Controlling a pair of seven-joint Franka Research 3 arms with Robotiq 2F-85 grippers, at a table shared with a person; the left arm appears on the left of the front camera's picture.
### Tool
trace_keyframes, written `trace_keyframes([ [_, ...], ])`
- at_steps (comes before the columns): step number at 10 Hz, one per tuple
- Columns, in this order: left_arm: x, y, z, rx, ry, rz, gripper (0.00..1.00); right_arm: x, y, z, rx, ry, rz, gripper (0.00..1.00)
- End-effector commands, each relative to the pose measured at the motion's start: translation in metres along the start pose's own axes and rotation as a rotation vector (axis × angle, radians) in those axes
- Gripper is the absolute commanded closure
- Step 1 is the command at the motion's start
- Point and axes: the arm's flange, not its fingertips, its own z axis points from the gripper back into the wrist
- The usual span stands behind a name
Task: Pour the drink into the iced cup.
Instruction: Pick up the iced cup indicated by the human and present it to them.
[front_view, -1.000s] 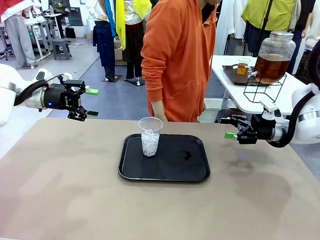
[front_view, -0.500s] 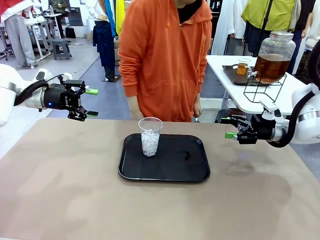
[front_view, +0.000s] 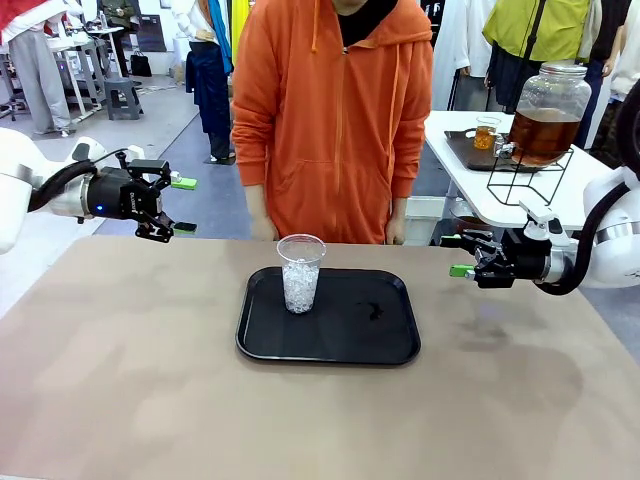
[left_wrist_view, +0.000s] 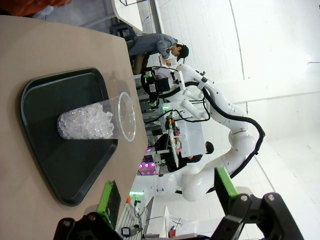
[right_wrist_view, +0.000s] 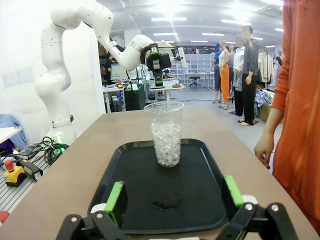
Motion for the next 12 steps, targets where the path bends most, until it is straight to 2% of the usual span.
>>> trace_keyframes([
  [1, -0.0019, -0.0012, -0.0003, 0.003, -0.004, -0.018, 0.00, 0.0049, -0.0028, -0.0025, 0.005, 0.002, 0.001, 0.00],
  [12, -0.0019, -0.0012, -0.0003, 0.003, -0.004, -0.018, 0.00, 0.0049, -0.0028, -0.0025, 0.005, 0.002, 0.001, 0.00],
])
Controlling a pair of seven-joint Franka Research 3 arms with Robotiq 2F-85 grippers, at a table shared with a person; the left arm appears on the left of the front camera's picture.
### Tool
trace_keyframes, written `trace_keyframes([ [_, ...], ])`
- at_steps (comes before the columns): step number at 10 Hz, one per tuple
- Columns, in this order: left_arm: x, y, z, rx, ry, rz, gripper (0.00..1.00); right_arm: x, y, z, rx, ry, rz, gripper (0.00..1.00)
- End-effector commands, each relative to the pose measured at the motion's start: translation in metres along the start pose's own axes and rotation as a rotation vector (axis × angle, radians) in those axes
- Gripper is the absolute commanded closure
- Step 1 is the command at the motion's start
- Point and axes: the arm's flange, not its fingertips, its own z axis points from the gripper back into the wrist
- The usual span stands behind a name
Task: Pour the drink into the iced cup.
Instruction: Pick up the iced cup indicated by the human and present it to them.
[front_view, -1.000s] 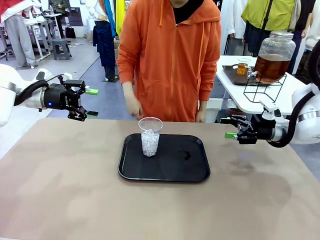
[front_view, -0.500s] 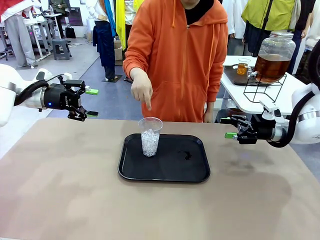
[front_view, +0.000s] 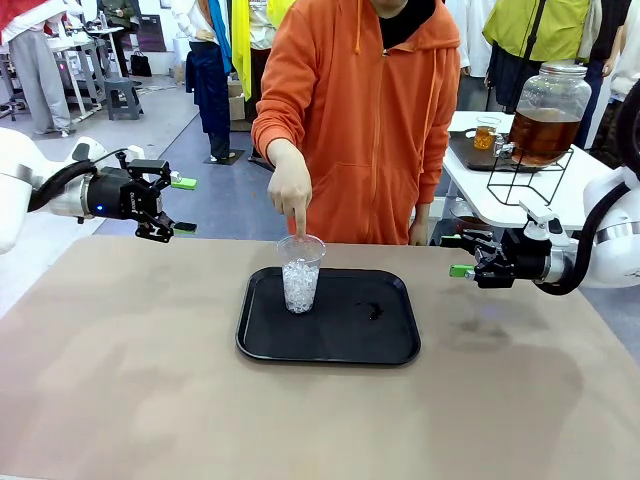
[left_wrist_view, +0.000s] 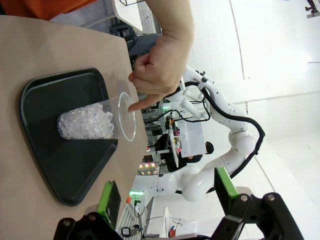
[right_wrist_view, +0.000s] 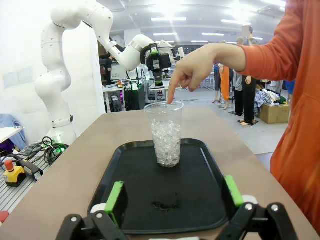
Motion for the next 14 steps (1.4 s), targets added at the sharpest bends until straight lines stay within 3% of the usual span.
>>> trace_keyframes([
  [1, -0.002, -0.001, 0.000, 0.003, -0.004, -0.018, 0.00, 0.005, -0.003, -0.003, 0.005, 0.002, 0.001, 0.00],
  [5, 0.000, 0.000, 0.000, 0.000, 0.000, 0.000, 0.00, 0.005, -0.003, -0.003, 0.005, 0.002, 0.001, 0.00],
  [8, 0.005, 0.004, 0.001, 0.100, -0.044, -0.464, 0.00, 0.005, -0.003, -0.003, 0.005, 0.002, 0.001, 0.00],
  [10, -0.001, 0.006, -0.001, 0.111, -0.030, -0.656, 0.00, 0.005, -0.003, -0.003, 0.005, 0.002, 0.001, 0.00],
  [11, -0.002, 0.007, -0.002, 0.070, 0.028, -0.705, 0.00, 0.005, -0.003, -0.003, 0.005, 0.002, 0.001, 0.00],
  [12, -0.004, 0.002, 0.000, 0.069, 0.085, -0.670, 0.00, 0.005, -0.003, -0.003, 0.005, 0.002, 0.001, 0.00],
  [13, 0.007, 0.003, 0.001, 0.099, -0.002, -0.653, 0.00, 0.005, -0.003, -0.003, 0.005, 0.002, 0.001, 0.00],
  [14, 0.007, 0.003, 0.001, 0.099, -0.002, -0.653, 0.00, 0.005, -0.003, -0.003, 0.005, 0.002, 0.001, 0.00],
])
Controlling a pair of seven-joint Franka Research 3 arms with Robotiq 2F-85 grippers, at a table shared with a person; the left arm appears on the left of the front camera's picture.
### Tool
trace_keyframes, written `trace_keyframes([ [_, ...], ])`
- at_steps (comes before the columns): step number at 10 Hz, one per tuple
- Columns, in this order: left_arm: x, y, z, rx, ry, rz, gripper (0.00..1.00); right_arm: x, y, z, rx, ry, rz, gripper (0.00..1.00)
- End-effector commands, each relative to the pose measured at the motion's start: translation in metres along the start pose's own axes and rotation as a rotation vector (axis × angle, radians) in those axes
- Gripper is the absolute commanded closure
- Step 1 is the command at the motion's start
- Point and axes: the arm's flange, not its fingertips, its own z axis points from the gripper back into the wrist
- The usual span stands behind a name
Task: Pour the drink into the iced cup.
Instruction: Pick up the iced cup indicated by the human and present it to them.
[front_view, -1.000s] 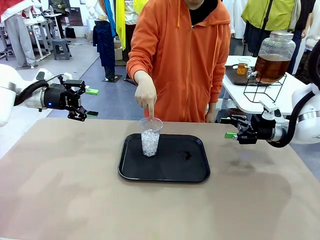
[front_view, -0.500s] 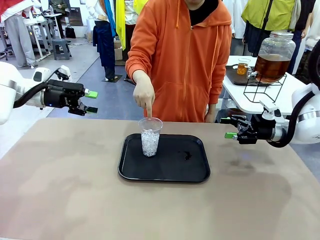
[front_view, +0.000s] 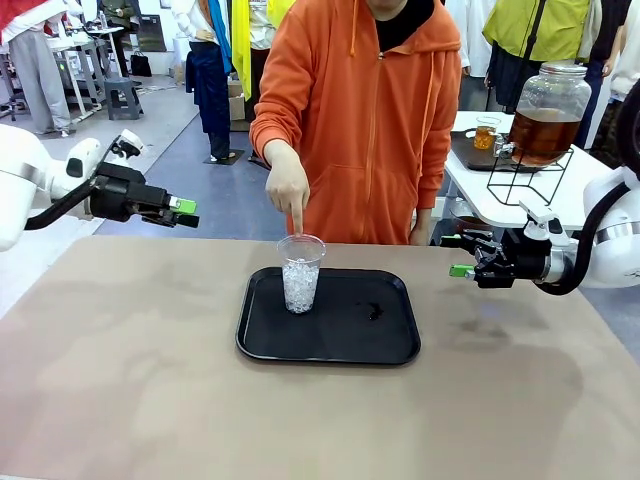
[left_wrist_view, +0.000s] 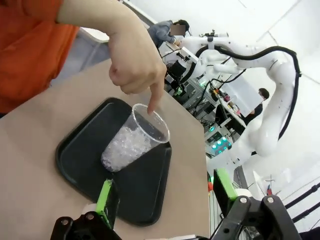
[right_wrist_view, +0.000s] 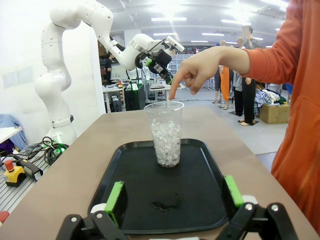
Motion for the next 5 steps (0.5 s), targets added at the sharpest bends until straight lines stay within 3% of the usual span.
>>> trace_keyframes([
  [1, 0.004, 0.000, 0.002, 0.015, -0.023, 0.025, 0.00, 0.005, -0.003, -0.003, 0.005, 0.001, 0.001, 0.00],
  [2, 0.000, 0.000, 0.000, 0.000, 0.000, 0.000, 0.00, 0.005, -0.003, -0.003, 0.005, 0.001, 0.001, 0.00],
  [5, -0.006, 0.008, -0.019, -0.087, -0.010, -0.458, 0.00, 0.005, -0.003, -0.003, 0.005, 0.001, 0.001, 0.00],
])
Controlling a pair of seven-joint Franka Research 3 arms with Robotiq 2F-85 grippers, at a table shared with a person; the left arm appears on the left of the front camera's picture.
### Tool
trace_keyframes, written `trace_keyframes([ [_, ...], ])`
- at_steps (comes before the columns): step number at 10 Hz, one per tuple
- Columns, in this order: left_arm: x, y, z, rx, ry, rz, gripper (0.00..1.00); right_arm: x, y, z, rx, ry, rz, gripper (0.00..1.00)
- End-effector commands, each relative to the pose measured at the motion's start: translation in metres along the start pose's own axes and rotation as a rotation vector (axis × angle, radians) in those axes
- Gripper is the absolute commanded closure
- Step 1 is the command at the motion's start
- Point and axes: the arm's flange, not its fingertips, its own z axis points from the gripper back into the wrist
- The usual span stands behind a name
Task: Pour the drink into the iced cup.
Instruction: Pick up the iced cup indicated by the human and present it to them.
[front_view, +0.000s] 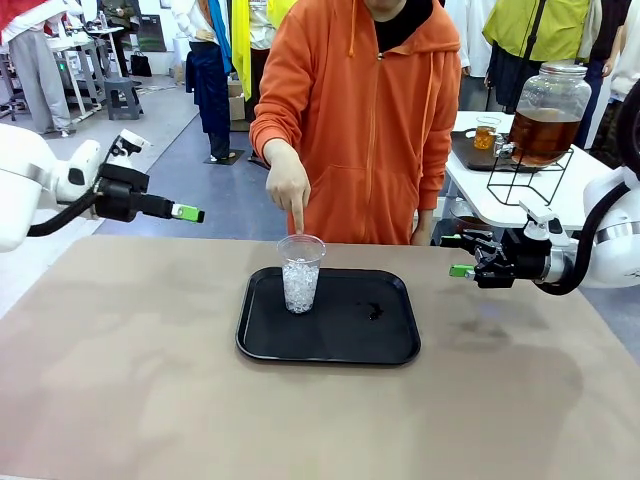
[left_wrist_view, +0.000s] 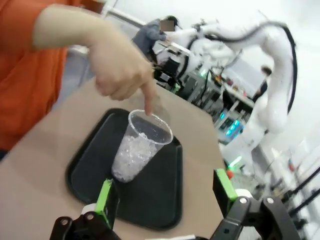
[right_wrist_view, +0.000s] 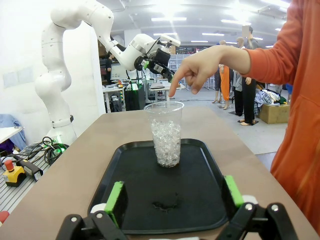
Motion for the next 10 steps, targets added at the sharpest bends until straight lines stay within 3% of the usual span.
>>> trace_keyframes([
  [1, -0.013, 0.005, -0.014, -0.065, -0.019, -0.261, 0.00, 0.005, -0.003, -0.002, 0.005, 0.001, 0.001, 0.00],
  [5, -0.033, 0.005, -0.046, 0.077, -0.044, -0.473, 0.00, 0.005, -0.003, -0.002, 0.005, 0.001, 0.001, 0.00],
  [7, -0.044, 0.010, -0.055, 0.140, -0.072, -0.492, 0.00, 0.005, -0.003, -0.002, 0.005, 0.001, 0.001, 0.00],
  [10, -0.037, 0.010, -0.047, 0.100, -0.032, -0.469, 0.00, 0.005, -0.003, -0.002, 0.005, 0.001, 0.001, 0.00],
])
